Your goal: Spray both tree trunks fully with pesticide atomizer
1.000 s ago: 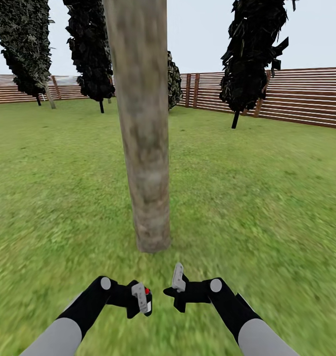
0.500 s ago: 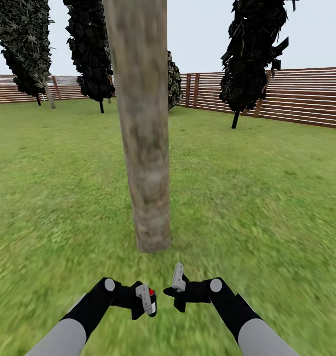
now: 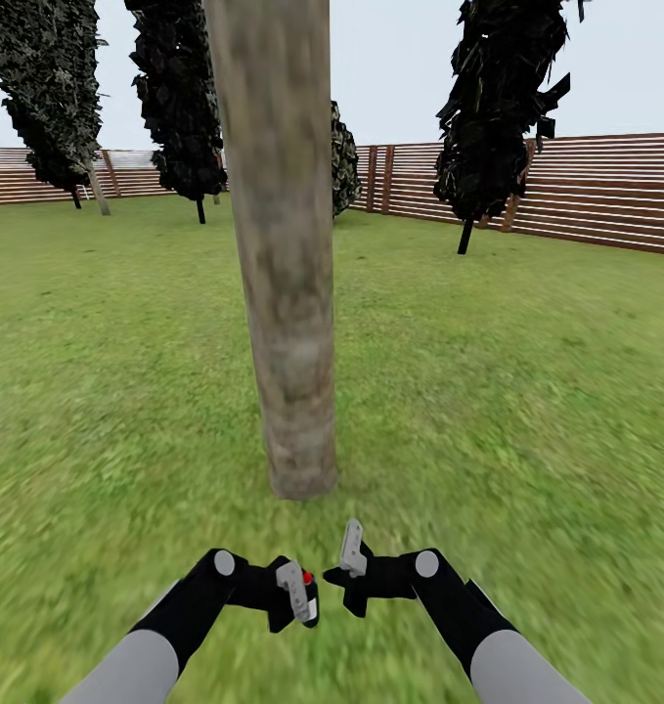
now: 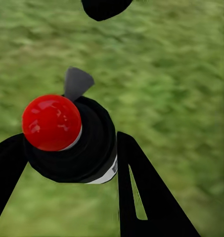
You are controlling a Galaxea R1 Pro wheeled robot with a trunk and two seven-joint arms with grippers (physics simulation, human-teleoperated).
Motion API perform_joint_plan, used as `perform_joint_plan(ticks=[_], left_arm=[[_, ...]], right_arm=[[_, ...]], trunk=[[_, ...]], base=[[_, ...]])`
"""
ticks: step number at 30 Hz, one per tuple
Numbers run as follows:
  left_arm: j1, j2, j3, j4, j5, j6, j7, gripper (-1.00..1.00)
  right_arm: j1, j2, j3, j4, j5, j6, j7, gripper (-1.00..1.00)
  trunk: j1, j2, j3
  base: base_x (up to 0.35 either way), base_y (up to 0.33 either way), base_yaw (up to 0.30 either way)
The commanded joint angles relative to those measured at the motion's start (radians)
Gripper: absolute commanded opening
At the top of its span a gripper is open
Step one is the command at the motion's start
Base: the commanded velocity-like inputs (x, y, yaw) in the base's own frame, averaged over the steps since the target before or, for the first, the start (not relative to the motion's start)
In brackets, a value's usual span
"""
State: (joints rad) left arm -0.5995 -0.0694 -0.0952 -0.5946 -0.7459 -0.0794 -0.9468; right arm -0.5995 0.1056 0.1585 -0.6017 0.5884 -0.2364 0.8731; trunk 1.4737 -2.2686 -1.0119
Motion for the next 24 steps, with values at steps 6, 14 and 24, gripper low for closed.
perform_joint_plan(ticks=[6, 14, 24], left_arm=[[0.000, -0.010, 0.000, -0.001, -0.008, -0.008, -0.006, -1.00], [-0.002, -0.011, 0.001, 0.001, -0.006, -0.011, -0.010, -1.00], [0.000, -0.028, 0.000, 0.032, -0.007, -0.018, -0.011, -1.00]], right_arm=[[0.000, 0.000, -0.002, -0.001, 0.010, -0.006, 0.001, -1.00], [0.000, 0.000, -0.002, -0.001, 0.010, -0.006, 0.000, -1.00], [0.000, 0.000, -0.002, 0.000, 0.010, -0.007, 0.000, -1.00]], trunk=[[0.000, 0.000, -0.001], [0.000, 0.000, -0.001], [0.000, 0.000, -0.001]], base=[[0.000, 0.000, 0.000], [0.000, 0.000, 0.000], [0.000, 0.000, 0.000]])
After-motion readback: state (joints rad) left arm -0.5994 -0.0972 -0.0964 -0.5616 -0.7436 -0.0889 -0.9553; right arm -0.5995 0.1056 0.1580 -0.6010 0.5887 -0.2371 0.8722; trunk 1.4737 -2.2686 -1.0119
